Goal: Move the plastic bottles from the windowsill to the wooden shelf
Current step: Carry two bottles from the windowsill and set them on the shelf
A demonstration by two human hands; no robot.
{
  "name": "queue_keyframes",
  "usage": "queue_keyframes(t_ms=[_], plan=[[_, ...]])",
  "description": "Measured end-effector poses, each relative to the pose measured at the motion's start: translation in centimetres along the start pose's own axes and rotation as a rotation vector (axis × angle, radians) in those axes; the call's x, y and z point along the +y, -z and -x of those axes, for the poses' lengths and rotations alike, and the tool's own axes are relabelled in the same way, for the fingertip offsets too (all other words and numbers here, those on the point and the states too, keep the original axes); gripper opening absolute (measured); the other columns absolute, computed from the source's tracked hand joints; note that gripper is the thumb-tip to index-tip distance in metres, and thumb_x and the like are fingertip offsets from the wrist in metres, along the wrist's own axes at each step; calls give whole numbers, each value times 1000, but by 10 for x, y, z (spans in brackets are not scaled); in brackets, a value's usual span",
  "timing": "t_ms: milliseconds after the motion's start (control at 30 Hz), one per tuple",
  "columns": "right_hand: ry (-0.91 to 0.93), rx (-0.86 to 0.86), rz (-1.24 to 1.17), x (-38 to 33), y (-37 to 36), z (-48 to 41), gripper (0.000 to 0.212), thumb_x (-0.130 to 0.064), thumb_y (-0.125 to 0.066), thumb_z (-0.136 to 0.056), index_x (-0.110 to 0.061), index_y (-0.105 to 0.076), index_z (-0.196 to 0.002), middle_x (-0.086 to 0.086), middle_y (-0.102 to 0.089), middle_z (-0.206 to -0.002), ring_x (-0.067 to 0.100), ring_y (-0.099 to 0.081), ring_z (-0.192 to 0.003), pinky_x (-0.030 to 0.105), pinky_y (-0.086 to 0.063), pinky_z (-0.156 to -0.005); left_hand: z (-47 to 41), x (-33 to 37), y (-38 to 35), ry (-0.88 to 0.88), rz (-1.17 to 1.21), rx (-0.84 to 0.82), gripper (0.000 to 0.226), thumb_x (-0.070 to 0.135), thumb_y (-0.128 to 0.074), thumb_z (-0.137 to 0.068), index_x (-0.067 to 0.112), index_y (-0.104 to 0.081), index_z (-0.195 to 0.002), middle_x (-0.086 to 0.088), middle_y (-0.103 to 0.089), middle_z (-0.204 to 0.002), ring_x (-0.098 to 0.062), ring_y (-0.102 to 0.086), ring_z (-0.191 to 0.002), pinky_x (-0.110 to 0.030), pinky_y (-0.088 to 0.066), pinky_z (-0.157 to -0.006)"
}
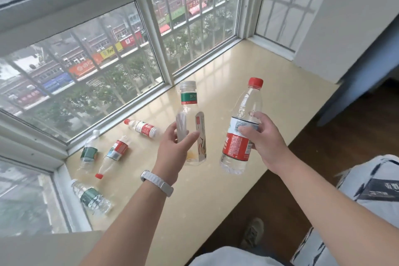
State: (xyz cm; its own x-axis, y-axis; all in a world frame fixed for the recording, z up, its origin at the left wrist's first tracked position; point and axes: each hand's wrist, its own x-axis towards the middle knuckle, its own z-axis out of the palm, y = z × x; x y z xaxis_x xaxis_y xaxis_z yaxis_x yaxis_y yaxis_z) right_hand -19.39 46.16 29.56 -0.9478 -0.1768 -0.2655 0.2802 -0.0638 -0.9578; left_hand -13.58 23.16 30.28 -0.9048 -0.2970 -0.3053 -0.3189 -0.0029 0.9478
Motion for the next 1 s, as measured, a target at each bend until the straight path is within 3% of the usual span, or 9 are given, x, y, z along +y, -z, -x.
queue_keyframes(t_ms=[133, 233, 433, 533, 700, 767, 867, 1000], plan=[[53, 29, -25, -26, 64, -10, 68, -36, -79, -66, -22, -54, -128, 14, -68, -113, 27, -70, -100, 44, -58, -84, -12, 26, -71, -11, -3, -76, 48, 43, -78, -70, 46, -59, -114, 3, -73, -111, -14, -71, -98, -38, -55, -85], [70, 84, -48, -36, 120, -13, 62, -29, -76, -72, -23, -53, -128, 13, -68, -114, 26, -70, -101, 50, -56, -90, -22, 44, -135, -53, -36, -157, 41, 39, -78, -77, 43, -60, -114, 3, -74, -107, -13, -73, -92, -36, -53, -77], [97, 262, -71, -45, 221, -4, 74, -36, -79, -67, -24, -50, -134, 9, -67, -119, 24, -69, -105, 51, -54, -92, -35, 60, -252, -96, -90, -357, 62, 46, -76, -71, 28, -58, -128, 0, -75, -109, -18, -74, -95, -46, -56, -87], [125, 378, -109, -47, 261, 14, 58, -27, -75, -71, -23, -56, -126, 5, -71, -111, 21, -70, -100, 42, -56, -85, -37, 65, -300, -107, -108, -446, 61, 43, -75, -73, 27, -57, -129, 0, -75, -111, -20, -74, -96, -51, -56, -90], [157, 523, -95, -49, 312, 41, 42, -14, -73, -83, -28, -58, -120, 3, -71, -109, 21, -69, -101, 39, -56, -82, -36, 73, -363, -154, -162, -577, 68, 48, -74, -73, 26, -55, -134, -1, -71, -117, -22, -72, -101, -53, -56, -90], [167, 576, -107, -50, 330, 50, 40, -8, -71, -86, -27, -58, -119, 5, -71, -108, 20, -70, -98, 36, -56, -80, -32, 77, -388, -163, -172, -631, 66, 46, -73, -74, 26, -55, -134, -1, -70, -119, -22, -70, -104, -51, -56, -91], [159, 647, -112, -52, 354, 60, 48, -20, -74, -76, -27, -57, -121, 3, -72, -107, 19, -70, -98, 39, -57, -82, -31, 80, -422, -163, -178, -698, 58, 41, -73, -76, 26, -57, -130, 0, -71, -117, -21, -70, -104, -44, -58, -88], [150, 721, -119, -53, 385, 62, 55, -22, -73, -73, -24, -56, -125, 2, -72, -107, 21, -71, -98, 41, -58, -83, -37, 83, -463, -157, -171, -757, 37, 24, -72, -90, 24, -60, -125, 1, -73, -108, -14, -73, -93, -24, -58, -68]])
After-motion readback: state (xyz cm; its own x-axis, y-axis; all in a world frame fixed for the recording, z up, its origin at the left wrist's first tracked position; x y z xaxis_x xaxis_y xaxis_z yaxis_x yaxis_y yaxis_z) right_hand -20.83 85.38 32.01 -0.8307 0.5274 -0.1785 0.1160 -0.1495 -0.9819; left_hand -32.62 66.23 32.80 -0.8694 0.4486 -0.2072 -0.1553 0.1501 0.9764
